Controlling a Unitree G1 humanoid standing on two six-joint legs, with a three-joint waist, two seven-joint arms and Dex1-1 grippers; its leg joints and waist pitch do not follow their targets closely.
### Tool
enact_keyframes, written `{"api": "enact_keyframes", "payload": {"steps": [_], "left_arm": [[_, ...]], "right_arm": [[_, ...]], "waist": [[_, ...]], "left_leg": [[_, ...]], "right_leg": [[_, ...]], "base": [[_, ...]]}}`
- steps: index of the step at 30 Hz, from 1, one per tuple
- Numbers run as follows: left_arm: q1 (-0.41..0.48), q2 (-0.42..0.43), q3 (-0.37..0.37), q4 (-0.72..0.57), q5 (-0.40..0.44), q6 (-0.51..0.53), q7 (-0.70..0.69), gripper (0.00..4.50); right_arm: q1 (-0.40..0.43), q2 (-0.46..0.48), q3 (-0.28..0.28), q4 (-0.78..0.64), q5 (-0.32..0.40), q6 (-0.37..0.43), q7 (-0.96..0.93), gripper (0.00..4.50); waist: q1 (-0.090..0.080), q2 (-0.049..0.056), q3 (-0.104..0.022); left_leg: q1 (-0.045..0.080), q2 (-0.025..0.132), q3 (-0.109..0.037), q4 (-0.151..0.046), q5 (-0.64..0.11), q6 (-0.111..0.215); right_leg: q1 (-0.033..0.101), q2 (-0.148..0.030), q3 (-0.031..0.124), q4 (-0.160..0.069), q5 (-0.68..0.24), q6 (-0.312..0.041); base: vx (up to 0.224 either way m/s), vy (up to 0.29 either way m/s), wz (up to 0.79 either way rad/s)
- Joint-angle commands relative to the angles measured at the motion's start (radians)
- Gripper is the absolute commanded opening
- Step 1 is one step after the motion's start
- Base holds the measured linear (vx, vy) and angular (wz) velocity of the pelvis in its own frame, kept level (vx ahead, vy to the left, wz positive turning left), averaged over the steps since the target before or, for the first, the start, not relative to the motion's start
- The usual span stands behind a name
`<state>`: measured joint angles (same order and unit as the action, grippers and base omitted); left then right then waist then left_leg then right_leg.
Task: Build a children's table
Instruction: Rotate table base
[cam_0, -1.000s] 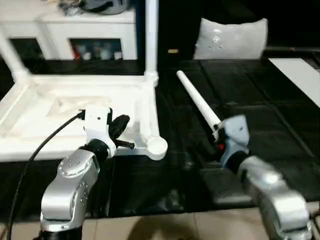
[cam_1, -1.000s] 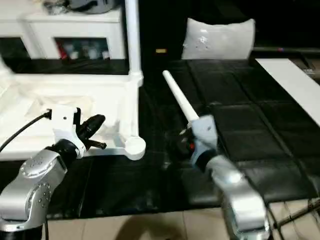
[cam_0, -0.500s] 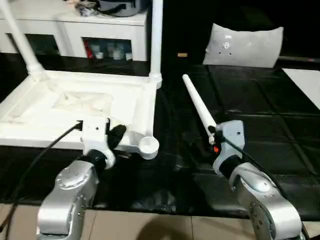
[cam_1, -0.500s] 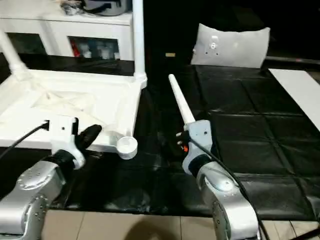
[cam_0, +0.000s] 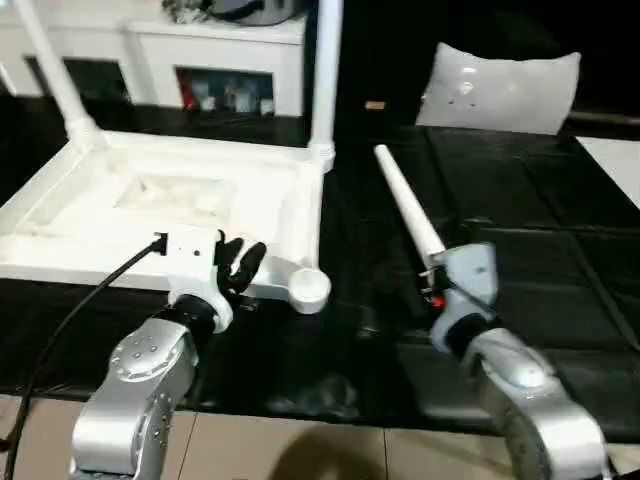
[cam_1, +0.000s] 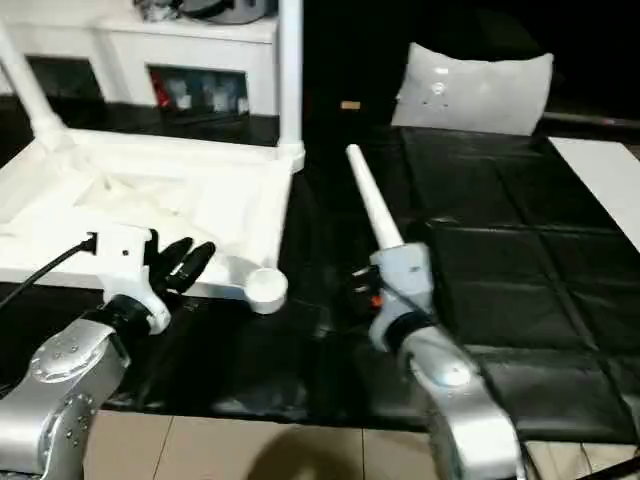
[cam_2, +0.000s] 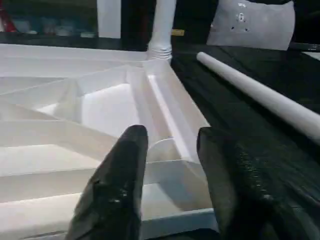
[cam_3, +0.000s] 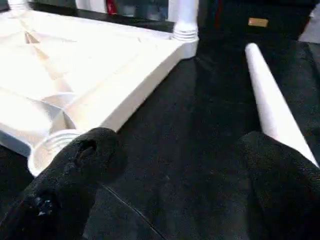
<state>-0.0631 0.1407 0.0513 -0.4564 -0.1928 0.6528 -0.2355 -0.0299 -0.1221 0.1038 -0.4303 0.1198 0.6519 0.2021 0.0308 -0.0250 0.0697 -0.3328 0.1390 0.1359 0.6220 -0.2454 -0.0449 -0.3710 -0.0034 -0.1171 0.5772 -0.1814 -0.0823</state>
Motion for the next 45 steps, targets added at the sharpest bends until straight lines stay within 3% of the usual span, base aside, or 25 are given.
{"api": "enact_keyframes", "payload": {"steps": [1, 13, 19, 20, 21, 22, 23, 24, 25, 26, 27, 28, 29, 32, 33, 34, 35, 36, 37, 38, 39, 40, 41, 42, 45], "left_arm": [[-0.012, 0.008, -0.012, 0.008, 0.004, -0.007, -0.006, 2.08], [0.014, 0.016, -0.042, -0.006, 0.006, -0.025, -0.009, 3.06], [0.003, 0.019, -0.042, 0.000, 0.000, -0.028, -0.008, 3.48], [0.003, 0.019, -0.042, 0.000, 0.000, -0.028, -0.008, 3.48], [0.004, 0.021, -0.043, -0.001, 0.000, -0.028, -0.009, 3.68], [0.005, 0.021, -0.043, -0.003, -0.001, -0.027, -0.009, 3.81], [0.006, 0.022, -0.044, -0.003, -0.002, -0.027, -0.009, 3.89], [0.007, 0.023, -0.044, -0.003, -0.002, -0.029, -0.009, 3.89], [0.009, 0.026, -0.044, -0.003, -0.003, -0.030, -0.010, 3.91], [0.009, 0.027, -0.044, -0.002, -0.003, -0.030, -0.011, 4.14], [0.008, 0.028, -0.043, -0.001, -0.003, -0.030, -0.011, 4.14], [0.005, 0.030, -0.042, 0.000, -0.004, -0.029, -0.011, 4.26], [0.004, 0.030, -0.041, 0.001, -0.004, -0.029, -0.011, 4.31], [0.002, 0.032, -0.041, 0.002, -0.003, -0.029, -0.010, 4.46], [0.002, 0.033, -0.042, 0.003, -0.003, -0.030, -0.009, 4.46], [0.002, 0.034, -0.042, 0.003, -0.003, -0.030, -0.009, 4.46], [0.003, 0.035, -0.044, 0.002, -0.004, -0.031, -0.008, 4.46], [0.004, 0.037, -0.046, 0.002, -0.004, -0.032, -0.007, 4.46], [0.006, 0.041, -0.051, 0.002, -0.001, -0.033, -0.010, 4.46], [0.006, 0.041, -0.051, 0.002, -0.001, -0.033, -0.010, 4.46], [0.007, 0.051, -0.060, 0.003, -0.001, -0.032, -0.021, 4.46], [0.007, 0.063, -0.069, 0.001, -0.001, -0.026, -0.033, 4.46], [0.007, 0.063, -0.069, 0.001, -0.001, -0.026, -0.033, 4.46], [0.009, 0.095, -0.092, -0.004, -0.003, -0.021, -0.072, 4.46], [0.014, 0.182, -0.140, -0.024, -0.009, 0.011, -0.160, 4.46]], "right_arm": [[-0.008, -0.010, -0.005, -0.016, -0.005, -0.008, 0.003, 4.50], [-0.041, -0.043, 0.039, 0.021, -0.015, -0.028, 0.045, 4.50], [-0.047, -0.047, 0.051, 0.026, 0.008, -0.007, 0.073, 4.50], [-0.047, -0.047, 0.051, 0.026, 0.008, -0.007, 0.073, 4.50], [-0.049, -0.047, 0.053, 0.028, 0.009, -0.004, 0.071, 4.50], [-0.049, -0.045, 0.052, 0.029, 0.007, -0.006, 0.067, 4.50], [-0.049, -0.044, 0.051, 0.030, 0.005, -0.006, 0.065, 4.50], [-0.050, -0.046, 0.055, 0.030, -0.001, -0.013, 0.064, 4.50], [-0.049, -0.048, 0.060, 0.030, -0.002, -0.024, 0.070, 4.50], [-0.049, -0.048, 0.061, 0.030, -0.001, -0.027, 0.071, 4.50], [-0.049, -0.048, 0.062, 0.031, -0.001, -0.027, 0.072, 4.50], [-0.051, -0.049, 0.068, 0.031, -0.001, -0.029, 0.077, 4.50], [-0.052, -0.051, 0.072, 0.032, -0.002, -0.033, 0.082, 4.50], [-0.053, -0.053, 0.078, 0.033, -0.003, -0.036, 0.087, 4.50], [-0.054, -0.054, 0.080, 0.033, -0.004, -0.037, 0.088, 4.50], [-0.055, -0.054, 0.081, 0.033, -0.004, -0.037, 0.088, 4.50], [-0.057, -0.054, 0.082, 0.034, -0.006, -0.036, 0.086, 4.50], [-0.059, -0.054, 0.084, 0.035, -0.007, -0.034, 0.083, 4.50], [-0.067, -0.058, 0.083, 0.036, -0.018, -0.025, 0.073, 4.50], [-0.067, -0.058, 0.083, 0.036, -0.018, -0.025, 0.073, 4.50], [-0.083, -0.059, 0.078, 0.041, -0.024, -0.003, 0.060, 4.50], [-0.098, -0.059, 0.071, 0.046, -0.030, 0.015, 0.050, 4.50], [-0.098, -0.059, 0.071, 0.046, -0.030, 0.015, 0.050, 4.50], [-0.134, -0.058, 0.057, 0.063, -0.039, 0.059, 0.034, 4.50], [-0.201, -0.054, 0.029, 0.107, -0.051, 0.157, 0.002, 4.50]], "waist": [[-0.009, 0.006, -0.042], [-0.005, -0.013, -0.052], [-0.015, -0.007, -0.031], [-0.027, -0.007, -0.020], [-0.037, 0.001, -0.021], [-0.043, 0.017, -0.022], [-0.047, 0.013, -0.023], [-0.047, 0.005, -0.018], [-0.049, 0.000, -0.020], [-0.046, -0.043, -0.043], [-0.046, -0.043, -0.043], [0.012, -0.051, -0.070], [0.010, -0.051, -0.069], [0.018, -0.019, -0.061], [0.017, 0.020, -0.051], [-0.007, 0.045, -0.049], [-0.037, 0.052, -0.086], [-0.054, 0.047, -0.085], [-0.058, 0.031, -0.080], [-0.065, 0.025, -0.082], [-0.070, 0.000, -0.081], [-0.061, -0.025, -0.076], [-0.031, -0.041, -0.082], [-0.014, -0.034, -0.086], [-0.028, -0.015, -0.089]], "left_leg": [[-0.002, 0.092, -0.032, -0.080, -0.148, 0.057], [-0.009, 0.095, -0.028, -0.078, -0.078, 0.076], [0.066, 0.091, -0.027, -0.088, -0.426, 0.038], [0.093, 0.092, -0.028, -0.081, -0.508, 0.034], [0.095, 0.114, -0.041, -0.099, -0.567, 0.030], [0.141, 0.163, -0.047, -0.121, -0.639, 0.010], [0.120, 0.253, -0.070, -0.202, -0.739, -0.029], [0.089, 0.231, -0.091, -0.219, -0.741, -0.001], [0.105, 0.159, -0.035, -0.190, -0.724, 0.034], [0.020, 0.044, -0.001, -0.085, -0.475, 0.041], [0.020, 0.044, -0.001, -0.085, -0.475, 0.041], [-0.054, 0.017, -0.025, 0.073, -0.099, 0.094], [-0.106, 0.015, -0.041, 0.087, 0.001, 0.090], [-0.090, 0.028, -0.027, 0.008, 0.161, 0.086], [-0.046, 0.065, -0.024, -0.051, 0.102, 0.081], [-0.012, 0.123, -0.077, -0.099, -0.102, 0.089], [0.112, 0.199, -0.160, -0.114, -0.153, 0.178], [0.111, 0.202, -0.178, -0.119, -0.108, 0.256], [0.113, 0.182, -0.159, -0.096, 0.020, 0.419], [0.107, 0.166, -0.146, -0.092, 0.055, 0.448], [0.065, 0.107, -0.098, -0.074, 0.081, 0.440], [0.013, 0.056, -0.047, -0.055, 0.039, 0.378], [-0.073, 0.005, -0.018, -0.009, 0.032, 0.258], [-0.077, 0.027, -0.027, -0.017, 0.062, 0.198], [-0.036, 0.045, -0.023, -0.061, 0.201, 0.032]], "right_leg": [[0.044, -0.156, 0.087, -0.104, -0.427, -0.002], [0.047, -0.161, 0.087, -0.099, -0.402, 0.041], [0.041, -0.143, 0.049, -0.138, -0.756, 0.086], [0.031, -0.135, 0.022, -0.158, -0.800, 0.097], [0.052, -0.133, 0.005, -0.145, -0.728, 0.097], [0.029, -0.108, 0.010, -0.108, -0.660, 0.083], [0.049, -0.116, 0.009, 0.055, -0.376, 0.050], [0.047, -0.113, 0.021, 0.090, -0.236, 0.050], [0.021, -0.126, 0.055, 0.049, -0.203, 0.008], [0.110, -0.184, 0.125, -0.054, -0.468, 0.014], [0.110, -0.184, 0.125, -0.054, -0.468, 0.014], [0.173, -0.261, 0.217, -0.102, -0.713, 0.018], [0.190, -0.235, 0.196, -0.077, -0.531, -0.035], [0.142, -0.150, 0.095, -0.078, -0.327, -0.117], [0.126, -0.128, 0.048, -0.095, -0.388, -0.094], [0.102, -0.074, 0.032, -0.031, -0.362, -0.046], [0.028, -0.075, 0.035, 0.076, -0.227, -0.045], [0.010, -0.072, 0.040, 0.104, -0.196, -0.013], [-0.042, -0.085, 0.064, 0.131, -0.139, 0.072], [-0.048, -0.089, 0.069, 0.128, -0.108, 0.086], [-0.027, -0.105, 0.093, 0.061, -0.015, 0.074], [0.008, -0.125, 0.118, 0.000, 0.042, 0.064], [0.095, -0.182, 0.174, -0.034, 0.050, -0.003], [0.109, -0.209, 0.179, -0.030, 0.057, -0.019], [0.072, -0.117, 0.132, 0.020, 0.356, -0.038]], "base": [[-0.005, 0.051, 0.03], [0.000, 0.000, 0.00], [0.000, 0.000, 0.00], [0.000, 0.000, 0.00], [0.000, 0.000, 0.00], [0.000, 0.000, 0.00], [0.050, -0.022, -0.22], [0.050, -0.022, -0.22], [0.073, -0.064, -0.09], [0.063, -0.080, -0.10], [0.063, -0.080, -0.10], [0.063, -0.076, -0.15], [0.100, -0.052, -0.03], [0.111, -0.010, -0.06], [0.126, 0.043, -0.07], [0.149, 0.076, -0.04], [0.167, 0.042, -0.01], [0.167, 0.042, -0.01], [0.149, 0.024, 0.06], [0.097, 0.006, 0.10], [0.097, 0.006, 0.10], [0.065, -0.055, 0.07], [0.086, -0.085, -0.02], [0.086, -0.085, -0.02], [0.024, -0.079, -0.04]]}}
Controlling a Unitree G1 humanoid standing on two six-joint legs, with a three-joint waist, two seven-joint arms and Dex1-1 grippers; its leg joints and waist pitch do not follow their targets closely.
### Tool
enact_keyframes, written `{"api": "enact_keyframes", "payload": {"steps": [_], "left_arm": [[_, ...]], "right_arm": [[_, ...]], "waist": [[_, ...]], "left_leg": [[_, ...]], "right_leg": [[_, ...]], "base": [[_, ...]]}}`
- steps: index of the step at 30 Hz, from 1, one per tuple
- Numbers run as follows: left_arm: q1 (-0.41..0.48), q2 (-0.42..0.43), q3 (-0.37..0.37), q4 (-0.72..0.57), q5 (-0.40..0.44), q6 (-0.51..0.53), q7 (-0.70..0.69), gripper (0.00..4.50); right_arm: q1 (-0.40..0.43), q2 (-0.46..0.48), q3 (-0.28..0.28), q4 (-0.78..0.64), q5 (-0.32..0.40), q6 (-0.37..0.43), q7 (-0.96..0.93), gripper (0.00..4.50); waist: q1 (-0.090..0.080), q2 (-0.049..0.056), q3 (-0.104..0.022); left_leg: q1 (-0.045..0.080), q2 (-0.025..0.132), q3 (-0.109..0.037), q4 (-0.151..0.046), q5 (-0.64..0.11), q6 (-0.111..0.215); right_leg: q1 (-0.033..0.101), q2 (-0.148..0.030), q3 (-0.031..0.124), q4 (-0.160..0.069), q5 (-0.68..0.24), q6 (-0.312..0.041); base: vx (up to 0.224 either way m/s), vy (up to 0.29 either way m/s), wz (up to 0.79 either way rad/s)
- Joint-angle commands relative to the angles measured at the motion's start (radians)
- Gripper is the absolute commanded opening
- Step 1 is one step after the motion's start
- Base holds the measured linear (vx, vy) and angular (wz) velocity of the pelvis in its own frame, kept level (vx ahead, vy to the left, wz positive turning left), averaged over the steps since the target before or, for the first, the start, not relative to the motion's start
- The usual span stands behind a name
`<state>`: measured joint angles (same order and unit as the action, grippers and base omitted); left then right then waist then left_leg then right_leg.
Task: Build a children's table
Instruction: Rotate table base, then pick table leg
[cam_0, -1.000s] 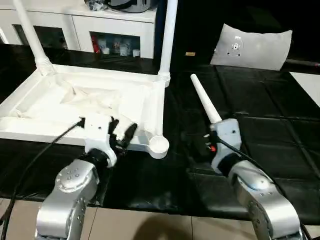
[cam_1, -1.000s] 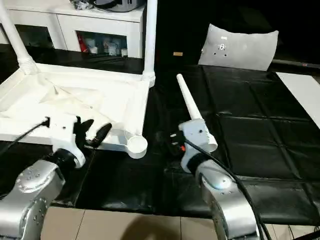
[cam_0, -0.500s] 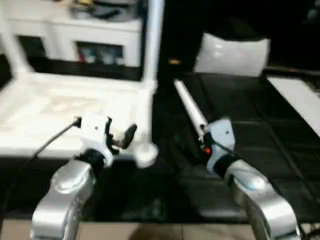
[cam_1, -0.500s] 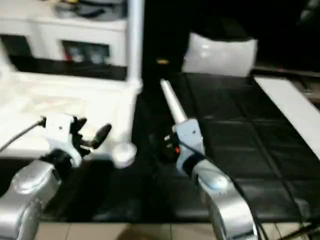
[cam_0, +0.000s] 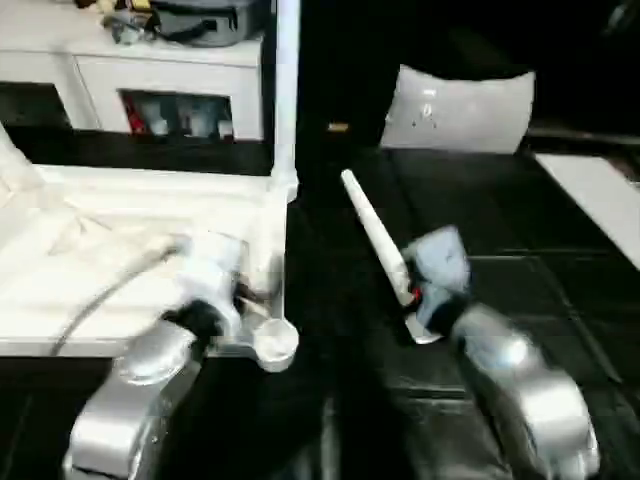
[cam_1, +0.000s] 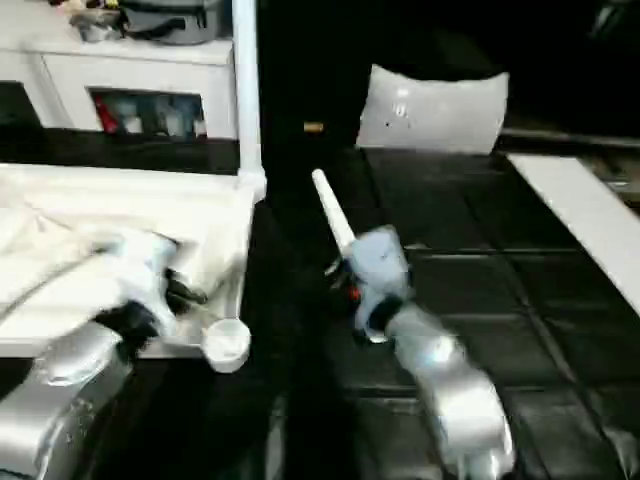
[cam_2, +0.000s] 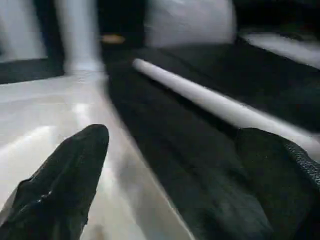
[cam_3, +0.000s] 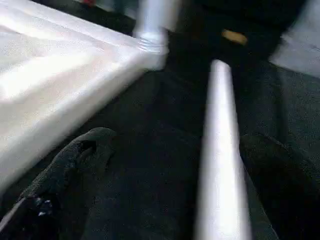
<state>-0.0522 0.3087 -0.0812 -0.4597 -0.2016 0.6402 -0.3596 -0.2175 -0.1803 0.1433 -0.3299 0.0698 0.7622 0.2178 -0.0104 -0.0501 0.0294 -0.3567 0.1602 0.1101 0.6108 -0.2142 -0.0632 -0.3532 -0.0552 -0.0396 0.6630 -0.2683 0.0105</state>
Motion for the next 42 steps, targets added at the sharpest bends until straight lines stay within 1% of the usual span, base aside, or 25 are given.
{"api": "enact_keyframes", "payload": {"steps": [1, 2, 3, 5, 6, 7, 9, 10, 11, 12, 14, 16, 18, 19, 20, 21, 22, 25, 30, 32, 33, 34, 39, 40, 42], "left_arm": [[0.003, 0.040, -0.019, -0.027, -0.002, 0.038, -0.058, 4.46], [-0.003, 0.076, -0.036, -0.032, 0.002, 0.068, -0.079, 4.46], [-0.010, 0.104, -0.047, -0.037, 0.002, 0.094, -0.095, 4.46], [-0.033, 0.151, -0.056, -0.049, -0.008, 0.149, -0.122, 4.46], [-0.046, 0.162, -0.056, -0.053, -0.015, 0.170, -0.128, 4.46], [-0.065, 0.176, -0.058, -0.055, -0.027, 0.195, -0.140, 4.46], [-0.094, 0.198, -0.068, -0.057, -0.047, 0.232, -0.164, 4.46], [-0.103, 0.205, -0.070, -0.056, -0.054, 0.243, -0.172, 4.46], [-0.103, 0.205, -0.070, -0.056, -0.054, 0.243, -0.172, 4.46], [-0.120, 0.218, -0.075, -0.068, -0.076, 0.278, -0.193, 4.46], [-0.132, 0.234, -0.080, -0.088, -0.090, 0.316, -0.211, 4.46], [-0.135, 0.241, -0.082, -0.102, -0.097, 0.337, -0.216, 4.46], [-0.136, 0.246, -0.081, -0.116, -0.107, 0.356, -0.219, 4.46], [-0.138, 0.247, -0.080, -0.123, -0.116, 0.367, -0.219, 4.46], [-0.140, 0.248, -0.081, -0.134, -0.127, 0.379, -0.222, 4.46], [-0.141, 0.247, -0.081, -0.136, -0.130, 0.381, -0.222, 4.46], [-0.143, 0.246, -0.082, -0.139, -0.132, 0.386, -0.221, 4.46], [-0.151, 0.245, -0.082, -0.144, -0.138, 0.402, -0.220, 4.50], [-0.170, 0.262, -0.087, -0.149, -0.148, 0.421, -0.235, 4.50], [-0.176, 0.265, -0.087, -0.148, -0.151, 0.426, -0.235, 4.50], [-0.178, 0.267, -0.089, -0.145, -0.153, 0.427, -0.236, 4.50], [-0.181, 0.269, -0.090, -0.143, -0.154, 0.427, -0.237, 4.50], [-0.193, 0.269, -0.096, -0.138, -0.159, 0.435, -0.237, 4.50], [-0.193, 0.269, -0.096, -0.138, -0.159, 0.435, -0.237, 4.50], [-0.193, 0.274, -0.104, -0.135, -0.158, 0.430, -0.236, 4.50]], "right_arm": [[-0.034, 0.002, -0.016, 0.020, -0.001, 0.080, -0.019, 4.50], [-0.062, -0.001, -0.023, 0.044, -0.001, 0.132, -0.025, 4.50], [-0.094, -0.009, -0.025, 0.082, -0.005, 0.163, -0.024, 4.50], [-0.176, -0.043, -0.012, 0.185, -0.003, 0.228, 0.008, 4.50], [-0.209, -0.055, -0.008, 0.234, 0.007, 0.234, 0.032, 4.50], [-0.251, -0.056, -0.017, 0.301, 0.022, 0.238, 0.048, 4.50], [-0.325, -0.054, -0.024, 0.412, 0.019, 0.265, 0.058, 4.50], [-0.349, -0.054, -0.023, 0.448, 0.013, 0.276, 0.061, 4.50], [-0.349, -0.054, -0.023, 0.448, 0.013, 0.276, 0.061, 4.50], [-0.408, -0.044, -0.034, 0.554, 0.019, 0.267, 0.074, 4.50], [-0.467, -0.033, -0.051, 0.666, 0.027, 0.268, 0.073, 4.50], [-0.503, -0.027, -0.068, 0.742, 0.028, 0.262, 0.058, 4.50], [-0.534, -0.021, -0.092, 0.815, 0.029, 0.243, 0.041, 4.50], [-0.551, -0.019, -0.104, 0.857, 0.025, 0.225, 0.026, 4.50], [-0.570, -0.017, -0.123, 0.917, 0.026, 0.193, 0.014, 4.50], [-0.573, -0.017, -0.127, 0.931, 0.026, 0.185, 0.012, 4.50], [-0.578, -0.017, -0.131, 0.960, 0.027, 0.169, 0.014, 4.50], [-0.598, -0.018, -0.131, 1.020, 0.028, 0.152, 0.029, 4.23], [-0.614, -0.019, -0.132, 1.071, 0.032, 0.161, 0.057, 3.77], [-0.619, -0.020, -0.136, 1.076, 0.037, 0.174, 0.065, 3.74], [-0.619, -0.021, -0.134, 1.072, 0.038, 0.185, 0.070, 3.74], [-0.621, -0.023, -0.131, 1.075, 0.038, 0.190, 0.074, 3.51], [-0.635, -0.035, -0.126, 1.097, 0.044, 0.213, 0.107, 3.21], [-0.635, -0.035, -0.126, 1.097, 0.044, 0.213, 0.107, 3.03], [-0.636, -0.040, -0.132, 1.099, 0.047, 0.219, 0.115, 3.03]], "waist": [[0.014, 0.014, -0.048], [0.019, 0.026, -0.042], [0.018, 0.022, -0.038], [0.017, 0.035, -0.030], [0.017, 0.036, -0.026], [0.019, 0.039, -0.020], [0.019, 0.034, -0.017], [0.020, 0.038, -0.020], [0.018, 0.037, -0.020], [0.018, 0.039, -0.024], [0.018, 0.036, -0.028], [0.019, 0.037, -0.030], [0.021, 0.038, -0.031], [0.022, 0.035, -0.035], [0.024, 0.038, -0.040], [0.024, 0.033, -0.042], [0.027, 0.033, -0.042], [0.036, 0.032, -0.043], [0.046, 0.031, -0.040], [0.046, 0.031, -0.038], [0.048, 0.046, -0.038], [0.045, 0.039, -0.038], [0.045, 0.038, -0.039], [0.045, 0.037, -0.039], [0.045, 0.038, -0.040]], "left_leg": [[-0.007, 0.027, 0.003, -0.053, 0.153, 0.030], [-0.002, 0.033, 0.004, -0.062, 0.070, -0.014], [0.001, 0.036, 0.006, -0.066, 0.016, -0.034], [0.013, 0.042, 0.003, -0.076, -0.147, -0.089], [0.015, 0.043, 0.005, -0.079, -0.186, -0.094], [0.020, 0.043, 0.009, -0.078, -0.250, -0.097], [0.018, 0.040, 0.012, -0.077, -0.298, -0.094], [0.015, 0.041, 0.011, -0.077, -0.284, -0.094], [0.011, 0.041, 0.011, -0.078, -0.273, -0.093], [0.009, 0.042, 0.014, -0.074, -0.249, -0.092], [-0.002, 0.042, 0.015, -0.074, -0.213, -0.089], [-0.003, 0.043, 0.021, -0.071, -0.181, -0.086], [-0.004, 0.043, 0.022, -0.071, -0.174, -0.085], [-0.005, 0.044, 0.024, -0.069, -0.154, -0.086], [-0.007, 0.045, 0.025, -0.068, -0.123, -0.086], [-0.009, 0.045, 0.027, -0.065, -0.101, -0.083], [-0.011, 0.045, 0.030, -0.065, -0.068, -0.074], [-0.011, 0.046, 0.038, -0.063, -0.044, -0.060], [-0.009, 0.048, 0.044, -0.065, -0.072, -0.063], [-0.007, 0.049, 0.044, -0.067, -0.093, -0.069], [-0.006, 0.049, 0.042, -0.067, -0.098, -0.075], [-0.007, 0.050, 0.043, -0.068, -0.107, -0.079], [-0.007, 0.050, 0.044, -0.067, -0.110, -0.082], [-0.008, 0.050, 0.044, -0.067, -0.105, -0.081], [-0.008, 0.050, 0.044, -0.067, -0.096, -0.081]], "right_leg": [[0.053, -0.059, 0.051, -0.066, 0.423, -0.137], [0.048, -0.055, 0.046, -0.072, 0.312, -0.151], [0.045, -0.052, 0.045, -0.078, 0.241, -0.160], [0.037, -0.052, 0.043, -0.083, 0.006, -0.182], [0.031, -0.052, 0.043, -0.089, -0.049, -0.183], [0.023, -0.054, 0.045, -0.098, -0.150, -0.183], [0.016, -0.060, 0.046, -0.111, -0.281, -0.173], [0.016, -0.063, 0.046, -0.110, -0.294, -0.169], [0.017, -0.062, 0.045, -0.110, -0.287, -0.170], [0.012, -0.064, 0.045, -0.105, -0.258, -0.180], [0.021, -0.063, 0.044, -0.103, -0.222, -0.185], [0.015, -0.061, 0.043, -0.098, -0.164, -0.199], [0.017, -0.061, 0.041, -0.096, -0.145, -0.206], [0.016, -0.059, 0.041, -0.092, -0.103, -0.213], [0.019, -0.060, 0.040, -0.085, -0.046, -0.223], [0.021, -0.059, 0.040, -0.083, -0.010, -0.226], [0.020, -0.056, 0.039, -0.080, 0.047, -0.234], [0.022, -0.055, 0.039, -0.077, 0.088, -0.234], [0.019, -0.057, 0.041, -0.081, 0.038, -0.225], [0.017, -0.058, 0.042, -0.084, 0.001, -0.216], [0.015, -0.058, 0.042, -0.082, -0.004, -0.215], [0.015, -0.057, 0.041, -0.086, -0.008, -0.213], [0.016, -0.058, 0.041, -0.086, -0.012, -0.216], [0.017, -0.058, 0.041, -0.085, -0.006, -0.216], [0.017, -0.057, 0.041, -0.084, 0.004, -0.217]], "base": [[0.000, 0.000, 0.00], [0.000, 0.000, 0.00], [0.000, 0.000, 0.00], [-0.034, 0.004, -0.01], [-0.069, 0.007, -0.03], [-0.091, 0.009, 0.02], [-0.086, 0.012, 0.01], [-0.071, 0.007, -0.02], [0.000, 0.000, 0.00], [-0.066, -0.001, -0.04], [0.000, 0.000, 0.00], [0.000, 0.000, 0.00], [0.000, 0.000, 0.00], [0.000, 0.000, 0.00], [0.000, 0.000, 0.00], [0.000, 0.000, 0.00], [0.000, 0.000, 0.00], [0.000, 0.000, 0.00], [0.000, 0.000, 0.00], [0.000, 0.000, 0.00], [0.000, 0.000, 0.00], [0.000, 0.000, 0.00], [0.000, 0.000, 0.00], [0.000, 0.000, 0.00], [0.000, 0.000, 0.00]]}}
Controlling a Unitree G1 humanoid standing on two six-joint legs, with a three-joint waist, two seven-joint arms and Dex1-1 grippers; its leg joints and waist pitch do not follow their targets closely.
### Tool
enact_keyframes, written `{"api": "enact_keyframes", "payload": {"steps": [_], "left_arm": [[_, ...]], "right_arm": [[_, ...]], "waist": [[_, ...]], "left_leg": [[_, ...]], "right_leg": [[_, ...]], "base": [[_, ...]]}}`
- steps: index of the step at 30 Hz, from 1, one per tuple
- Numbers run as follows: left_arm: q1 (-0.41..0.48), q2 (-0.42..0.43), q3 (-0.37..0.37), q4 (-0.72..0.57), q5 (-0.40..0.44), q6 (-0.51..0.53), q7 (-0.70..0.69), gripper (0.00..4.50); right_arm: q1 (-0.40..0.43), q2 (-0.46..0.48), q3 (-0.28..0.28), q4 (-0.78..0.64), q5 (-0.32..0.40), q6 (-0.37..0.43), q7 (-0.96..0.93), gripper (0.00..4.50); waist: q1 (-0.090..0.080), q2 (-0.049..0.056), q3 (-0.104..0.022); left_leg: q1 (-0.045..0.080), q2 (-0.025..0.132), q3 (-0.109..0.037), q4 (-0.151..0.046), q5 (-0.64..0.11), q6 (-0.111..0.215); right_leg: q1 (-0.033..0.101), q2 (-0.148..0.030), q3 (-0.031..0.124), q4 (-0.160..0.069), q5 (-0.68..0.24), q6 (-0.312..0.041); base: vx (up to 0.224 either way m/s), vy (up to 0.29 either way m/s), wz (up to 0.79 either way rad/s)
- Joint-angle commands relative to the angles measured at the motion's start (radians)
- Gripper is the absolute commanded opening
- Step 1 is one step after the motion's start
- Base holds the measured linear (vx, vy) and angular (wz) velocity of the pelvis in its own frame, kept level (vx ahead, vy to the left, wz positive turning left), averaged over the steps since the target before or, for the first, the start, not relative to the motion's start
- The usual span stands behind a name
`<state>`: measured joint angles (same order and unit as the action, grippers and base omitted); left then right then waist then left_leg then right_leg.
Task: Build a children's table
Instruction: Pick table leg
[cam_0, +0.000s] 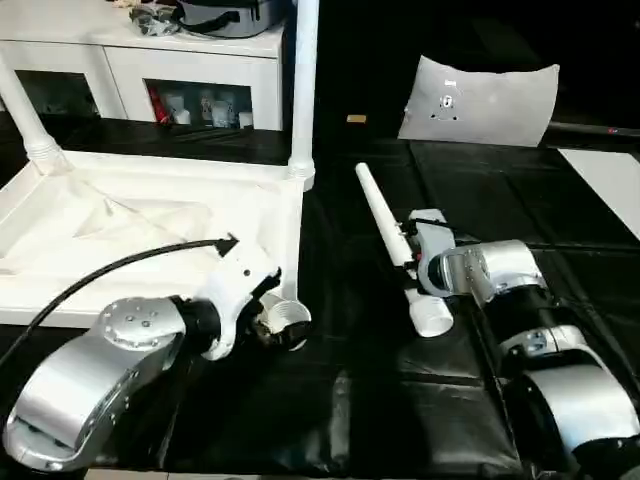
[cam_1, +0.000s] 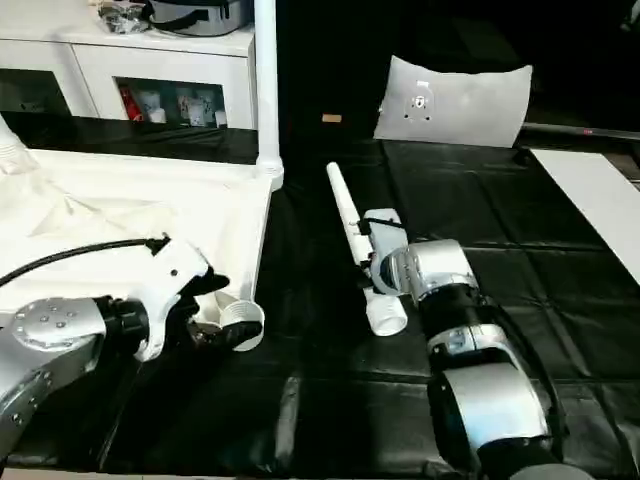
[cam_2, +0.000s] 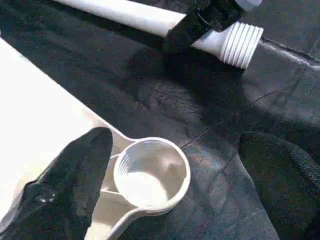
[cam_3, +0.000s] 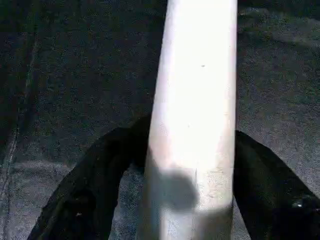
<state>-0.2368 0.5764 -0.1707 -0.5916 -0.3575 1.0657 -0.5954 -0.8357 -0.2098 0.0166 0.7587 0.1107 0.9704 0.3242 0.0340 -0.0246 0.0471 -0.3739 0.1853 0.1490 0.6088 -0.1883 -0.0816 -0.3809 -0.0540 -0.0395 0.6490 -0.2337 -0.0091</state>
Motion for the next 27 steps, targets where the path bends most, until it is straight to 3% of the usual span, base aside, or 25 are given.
{"api": "enact_keyframes", "payload": {"steps": [1, 8, 13, 21, 27], "left_arm": [[-0.008, 0.006, -0.014, -0.003, -0.002, 0.004, 0.000, 4.50], [-0.002, 0.008, -0.030, -0.002, 0.002, -0.006, 0.005, 4.50], [-0.002, 0.008, -0.038, 0.003, 0.007, -0.015, 0.009, 4.50], [-0.009, 0.000, -0.033, 0.010, 0.005, -0.026, 0.015, 4.50], [-0.018, -0.033, -0.021, 0.029, 0.004, -0.053, 0.032, 4.50]], "right_arm": [[-0.018, -0.010, -0.005, 0.010, 0.006, 0.011, 0.009, 3.03], [-0.001, -0.017, 0.010, 0.014, -0.010, -0.001, 0.020, 2.19], [0.010, -0.017, 0.015, -0.001, -0.012, 0.002, 0.027, 1.94], [0.028, -0.018, 0.006, -0.021, -0.010, -0.008, 0.024, 1.86], [0.057, -0.018, -0.063, -0.080, 0.020, -0.042, -0.012, 1.86]], "waist": [[0.001, 0.011, -0.058], [0.000, 0.009, -0.056], [0.000, 0.009, -0.056], [0.001, 0.013, -0.056], [0.002, 0.010, -0.055]], "left_leg": [[0.008, 0.026, 0.005, -0.065, -0.117, -0.061], [0.011, 0.028, 0.010, -0.065, -0.131, -0.063], [0.011, 0.028, 0.010, -0.066, -0.138, -0.065], [0.011, 0.029, 0.010, -0.066, -0.133, -0.068], [0.013, 0.029, 0.011, -0.068, -0.150, -0.069]], "right_leg": [[0.045, -0.059, 0.040, -0.070, -0.025, -0.198], [0.042, -0.058, 0.041, -0.074, -0.059, -0.197], [0.041, -0.059, 0.041, -0.075, -0.070, -0.192], [0.041, -0.058, 0.041, -0.074, -0.059, -0.191], [0.039, -0.059, 0.043, -0.080, -0.083, -0.181]], "base": [[0.000, 0.000, 0.00], [0.000, 0.000, 0.00], [0.000, 0.000, 0.00], [0.000, 0.000, 0.00], [0.000, 0.000, 0.00]]}}
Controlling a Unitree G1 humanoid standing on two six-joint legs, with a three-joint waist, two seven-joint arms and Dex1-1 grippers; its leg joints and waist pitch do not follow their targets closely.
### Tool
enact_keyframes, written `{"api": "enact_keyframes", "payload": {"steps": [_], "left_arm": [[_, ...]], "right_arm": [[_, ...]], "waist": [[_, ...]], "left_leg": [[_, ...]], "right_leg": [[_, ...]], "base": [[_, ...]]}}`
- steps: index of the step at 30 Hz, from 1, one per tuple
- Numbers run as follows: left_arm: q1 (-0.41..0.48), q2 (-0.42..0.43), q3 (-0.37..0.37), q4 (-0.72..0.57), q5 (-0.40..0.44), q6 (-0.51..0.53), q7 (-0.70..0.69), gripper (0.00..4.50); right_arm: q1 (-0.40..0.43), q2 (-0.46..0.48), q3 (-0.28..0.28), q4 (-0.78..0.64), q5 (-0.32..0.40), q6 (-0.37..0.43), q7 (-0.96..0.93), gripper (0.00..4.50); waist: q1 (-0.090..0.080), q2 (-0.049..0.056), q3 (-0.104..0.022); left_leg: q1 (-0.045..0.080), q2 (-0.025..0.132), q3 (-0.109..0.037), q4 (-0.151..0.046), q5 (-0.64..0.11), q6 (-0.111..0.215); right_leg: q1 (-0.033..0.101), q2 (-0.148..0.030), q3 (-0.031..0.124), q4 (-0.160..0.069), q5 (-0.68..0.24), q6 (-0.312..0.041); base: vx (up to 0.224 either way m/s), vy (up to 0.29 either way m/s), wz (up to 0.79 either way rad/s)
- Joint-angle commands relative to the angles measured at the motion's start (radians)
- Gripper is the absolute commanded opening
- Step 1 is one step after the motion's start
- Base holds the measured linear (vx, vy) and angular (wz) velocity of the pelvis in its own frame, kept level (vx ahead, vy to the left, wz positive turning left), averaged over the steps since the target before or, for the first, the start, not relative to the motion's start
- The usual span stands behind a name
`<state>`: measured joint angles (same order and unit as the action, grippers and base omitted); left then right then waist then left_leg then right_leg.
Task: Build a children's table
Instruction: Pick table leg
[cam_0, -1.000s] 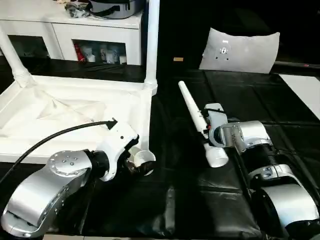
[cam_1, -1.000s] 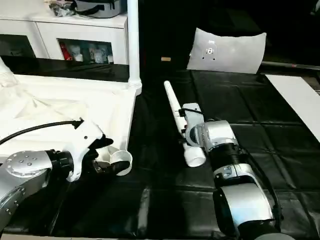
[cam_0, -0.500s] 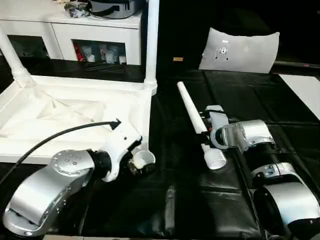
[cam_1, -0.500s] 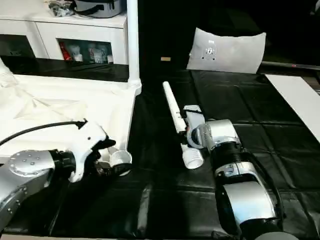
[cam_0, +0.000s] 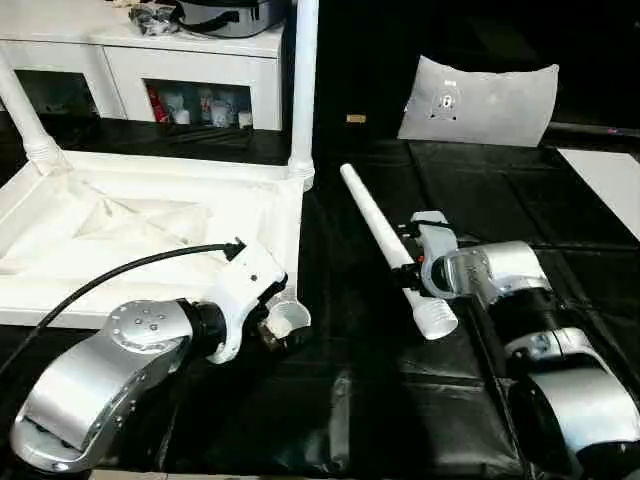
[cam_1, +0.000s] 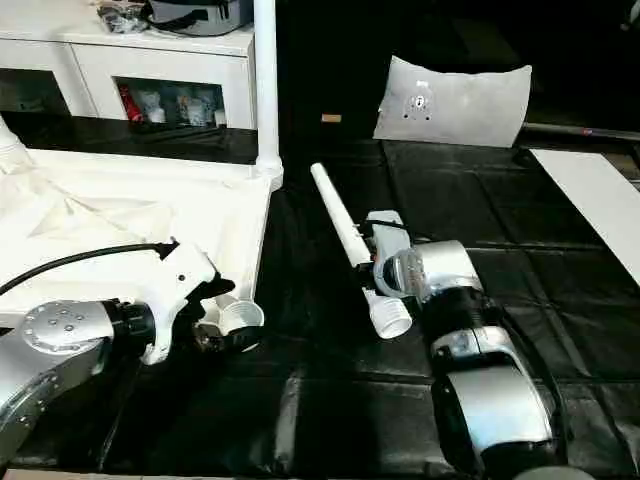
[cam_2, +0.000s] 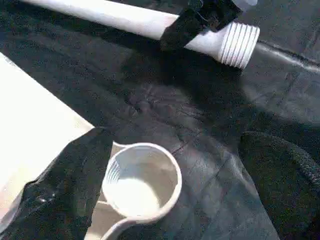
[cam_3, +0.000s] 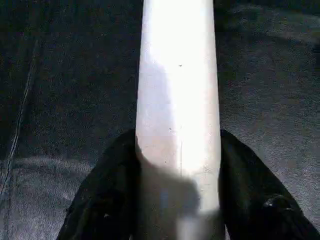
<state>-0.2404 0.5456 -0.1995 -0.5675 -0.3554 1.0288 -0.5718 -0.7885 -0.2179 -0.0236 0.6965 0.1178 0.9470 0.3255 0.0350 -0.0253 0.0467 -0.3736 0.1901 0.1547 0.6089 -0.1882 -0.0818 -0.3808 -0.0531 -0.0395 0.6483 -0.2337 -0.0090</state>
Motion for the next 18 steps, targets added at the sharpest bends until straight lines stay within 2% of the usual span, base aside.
{"api": "enact_keyframes", "payload": {"steps": [1, 2, 3, 4, 6, 7, 8, 9, 10, 11, 12, 13, 14, 15, 16, 17, 18], "left_arm": [[-0.023, -0.022, 0.020, 0.020, -0.002, -0.033, 0.016, 4.50], [-0.036, -0.051, 0.039, 0.042, -0.009, -0.051, 0.029, 4.50], [-0.040, -0.060, 0.045, 0.048, -0.010, -0.055, 0.033, 4.50], [-0.056, -0.092, 0.065, 0.072, -0.014, -0.072, 0.049, 4.50], [-0.075, -0.129, 0.094, 0.100, -0.025, -0.083, 0.070, 4.50], [-0.085, -0.150, 0.113, 0.113, -0.034, -0.084, 0.080, 4.50], [-0.103, -0.174, 0.137, 0.132, -0.046, -0.089, 0.092, 4.50], [-0.119, -0.196, 0.159, 0.149, -0.058, -0.097, 0.100, 4.50], [-0.128, -0.208, 0.171, 0.158, -0.066, -0.102, 0.104, 4.50], [-0.162, -0.251, 0.210, 0.195, -0.102, -0.113, 0.113, 4.50], [-0.170, -0.260, 0.218, 0.203, -0.110, -0.113, 0.116, 4.50], [-0.202, -0.296, 0.250, 0.234, -0.135, -0.105, 0.132, 4.50], [-0.216, -0.311, 0.264, 0.247, -0.144, -0.100, 0.140, 4.50], [-0.216, -0.311, 0.264, 0.247, -0.144, -0.100, 0.140, 4.50], [-0.235, -0.331, 0.282, 0.262, -0.158, -0.096, 0.149, 4.50], [-0.271, -0.361, 0.314, 0.285, -0.189, -0.101, 0.161, 4.50], [-0.331, -0.411, 0.367, 0.321, -0.238, -0.111, 0.189, 4.50]], "right_arm": [[0.024, -0.009, -0.042, -0.053, 0.026, -0.047, -0.012, 1.86], [0.045, -0.005, -0.072, -0.104, 0.049, -0.082, -0.007, 1.86], [0.051, -0.003, -0.082, -0.119, 0.057, -0.090, -0.005, 1.86], [0.076, 0.009, -0.123, -0.178, 0.093, -0.137, 0.010, 1.86], [0.099, 0.025, -0.170, -0.237, 0.133, -0.184, 0.020, 1.86], [0.112, 0.034, -0.193, -0.271, 0.154, -0.211, 0.025, 1.86], [0.126, 0.051, -0.235, -0.318, 0.200, -0.213, 0.039, 1.86], [0.140, 0.067, -0.270, -0.362, 0.246, -0.213, 0.060, 1.86], [0.148, 0.077, -0.290, -0.389, 0.276, -0.209, 0.074, 1.86], [0.178, 0.099, -0.325, -0.466, 0.366, -0.187, 0.140, 1.86], [0.184, 0.102, -0.330, -0.482, 0.382, -0.182, 0.150, 1.86], [0.208, 0.115, -0.343, -0.535, 0.438, -0.175, 0.187, 1.86], [0.218, 0.119, -0.347, -0.557, 0.459, -0.176, 0.201, 1.86], [0.218, 0.119, -0.347, -0.557, 0.459, -0.176, 0.201, 1.86], [0.229, 0.124, -0.352, -0.579, 0.488, -0.171, 0.216, 1.86], [0.245, 0.131, -0.359, -0.616, 0.538, -0.159, 0.248, 1.86], [0.268, 0.138, -0.364, -0.671, 0.605, -0.135, 0.290, 1.86]], "waist": [[0.002, 0.013, -0.054], [0.001, 0.011, -0.056], [0.002, 0.014, -0.055], [0.003, 0.013, -0.057], [0.003, 0.010, -0.058], [0.006, 0.019, -0.060], [0.003, 0.020, -0.061], [0.005, 0.026, -0.060], [0.006, 0.027, -0.061], [0.005, 0.024, -0.060], [0.007, 0.023, -0.060], [0.008, 0.030, -0.061], [0.012, 0.028, -0.061], [0.012, 0.026, -0.061], [0.013, 0.026, -0.059], [0.018, 0.033, -0.058], [0.018, 0.029, -0.058]], "left_leg": [[0.012, 0.024, 0.006, -0.068, -0.150, -0.069], [0.011, 0.024, 0.004, -0.068, -0.145, -0.068], [0.011, 0.023, 0.006, -0.068, -0.144, -0.065], [0.008, 0.022, 0.004, -0.069, -0.126, -0.059], [0.009, 0.024, 0.005, -0.067, -0.126, -0.051], [0.010, 0.023, 0.005, -0.067, -0.117, -0.046], [0.011, 0.024, 0.003, -0.067, -0.116, -0.042], [0.011, 0.022, 0.003, -0.068, -0.118, -0.040], [0.012, 0.023, 0.001, -0.068, -0.119, -0.031], [0.011, 0.020, 0.004, -0.066, -0.113, -0.018], [0.010, 0.020, 0.004, -0.067, -0.110, -0.009], [0.010, 0.021, 0.003, -0.067, -0.102, 0.000], [0.011, 0.023, 0.002, -0.067, -0.102, 0.006], [0.009, 0.022, 0.001, -0.067, -0.096, 0.007], [0.007, 0.023, -0.001, -0.069, -0.094, 0.006], [0.010, 0.020, 0.003, -0.066, -0.102, 0.002], [0.010, 0.024, 0.001, -0.068, -0.106, 0.002]], "right_leg": [[0.039, -0.060, 0.043, -0.081, -0.080, -0.178], [0.042, -0.059, 0.041, -0.077, -0.073, -0.181], [0.041, -0.059, 0.043, -0.079, -0.067, -0.178], [0.047, -0.057, 0.042, -0.077, -0.038, -0.178], [0.046, -0.060, 0.044, -0.077, -0.025, -0.178], [0.046, -0.060, 0.044, -0.077, -0.003, -0.182], [0.046, -0.058, 0.042, -0.076, 0.014, -0.189], [0.047, -0.057, 0.043, -0.075, 0.020, -0.191], [0.049, -0.058, 0.042, -0.074, 0.033, -0.196], [0.051, -0.056, 0.044, -0.076, 0.048, -0.199], [0.053, -0.057, 0.045, -0.078, 0.056, -0.201], [0.053, -0.056, 0.042, -0.078, 0.070, -0.209], [0.053, -0.059, 0.042, -0.078, 0.070, -0.217], [0.054, -0.060, 0.041, -0.078, 0.064, -0.220], [0.054, -0.061, 0.040, -0.079, 0.042, -0.224], [0.052, -0.061, 0.042, -0.082, 0.019, -0.224], [0.054, -0.062, 0.042, -0.084, 0.009, -0.223]], "base": [[0.000, 0.000, 0.00], [0.000, 0.000, 0.00], [0.000, 0.000, 0.00], [0.000, 0.000, 0.00], [0.000, 0.000, 0.00], [0.000, 0.000, 0.00], [0.000, 0.000, 0.00], [0.000, 0.000, 0.00], [0.000, 0.000, 0.00], [0.000, 0.000, 0.00], [0.000, 0.000, 0.00], [0.000, 0.000, 0.00], [0.000, 0.000, 0.00], [0.000, 0.000, 0.00], [0.000, 0.000, 0.00], [0.000, 0.000, 0.00], [0.000, 0.000, 0.00]]}}
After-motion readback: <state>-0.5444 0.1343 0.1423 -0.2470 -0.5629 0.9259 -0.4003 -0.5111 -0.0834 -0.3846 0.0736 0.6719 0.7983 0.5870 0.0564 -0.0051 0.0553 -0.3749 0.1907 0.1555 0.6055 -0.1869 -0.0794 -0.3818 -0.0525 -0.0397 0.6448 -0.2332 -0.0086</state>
